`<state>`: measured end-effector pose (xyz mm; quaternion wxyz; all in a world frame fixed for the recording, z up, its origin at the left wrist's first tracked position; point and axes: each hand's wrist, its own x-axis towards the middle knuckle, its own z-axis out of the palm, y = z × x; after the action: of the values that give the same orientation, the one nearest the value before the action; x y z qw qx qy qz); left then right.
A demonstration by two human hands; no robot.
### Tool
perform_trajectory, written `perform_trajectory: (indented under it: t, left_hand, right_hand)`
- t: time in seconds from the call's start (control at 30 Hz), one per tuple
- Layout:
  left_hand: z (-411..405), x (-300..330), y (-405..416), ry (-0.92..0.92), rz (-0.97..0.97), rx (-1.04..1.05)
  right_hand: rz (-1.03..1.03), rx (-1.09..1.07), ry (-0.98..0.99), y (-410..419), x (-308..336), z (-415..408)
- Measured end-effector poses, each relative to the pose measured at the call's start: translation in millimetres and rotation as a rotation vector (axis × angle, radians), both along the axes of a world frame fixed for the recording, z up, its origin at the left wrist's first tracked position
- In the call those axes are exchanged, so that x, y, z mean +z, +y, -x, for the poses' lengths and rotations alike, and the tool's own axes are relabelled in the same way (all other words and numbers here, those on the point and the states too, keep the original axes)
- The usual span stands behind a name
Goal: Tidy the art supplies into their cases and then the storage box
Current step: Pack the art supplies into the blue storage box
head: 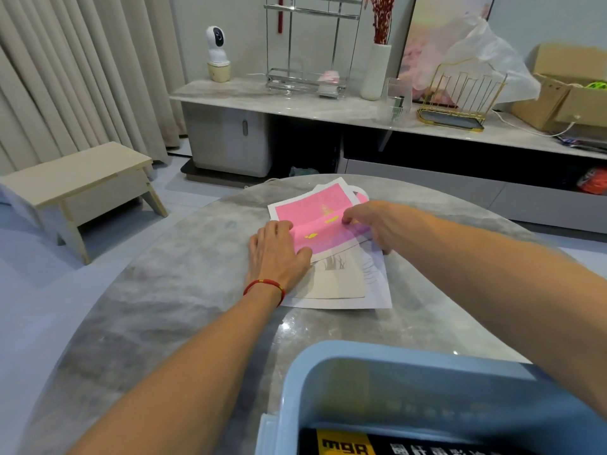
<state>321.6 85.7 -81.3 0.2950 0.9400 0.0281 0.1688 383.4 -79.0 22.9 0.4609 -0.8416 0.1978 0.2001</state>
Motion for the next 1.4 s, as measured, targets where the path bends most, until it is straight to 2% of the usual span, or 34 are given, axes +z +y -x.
perform_trajectory:
  t: [0.13, 0.23, 0.37, 0.47, 0.53, 0.7, 0.8, 0.97, 1.07, 1.2, 1.33, 1.4]
  left_hand:
    - [5, 7, 7, -0.027, 0.261, 0.026]
    - [14, 16, 11, -0.032, 0.459, 0.051]
    - [24, 34, 20, 0.111, 0.688, 0.121]
    - [27, 69, 2, 0.25, 0.892, -0.045]
    - [29, 91, -16, 0.216, 0.893, -0.15]
    - [48, 123, -37, 0.016, 0.957, -0.234]
    - [59, 129, -41, -0.03, 0.907, -0.288]
    - [74, 109, -39, 0.062, 0.818, -0.232]
    - [79, 104, -38, 0.106, 0.757, -0.249]
    - [80, 108, -41, 0.127, 0.682, -0.254]
    - [77, 106, -40, 0.048, 0.723, -0.181]
    - [76, 101, -38, 0.077, 0.73, -0.184]
  right_hand:
    - [-0.159, -0.091, 0.049, -7, 0, 2]
    - [-0.239, -0.121, -0.108, -17, 12, 18]
    - [-0.36, -0.112, -0.256, -38, 26, 48]
    - [-0.414, -0.113, -0.331, -58, 28, 69]
    - [-0.459, -0.098, -0.405, -76, 33, 79]
    - [-0.605, -0.004, -0.572, -119, 57, 98]
    - [-0.654, 0.002, -0.611, -134, 62, 105]
    - [-0.506, 0.055, -0.518, -140, 43, 119]
    - [-0.498, 0.009, -0.518, -142, 40, 118]
    - [-0.486, 0.051, -0.463, -135, 38, 120]
    - [-0.412, 0.103, -0.42, -135, 31, 119]
    - [-0.361, 0.152, -0.401, -136, 28, 119]
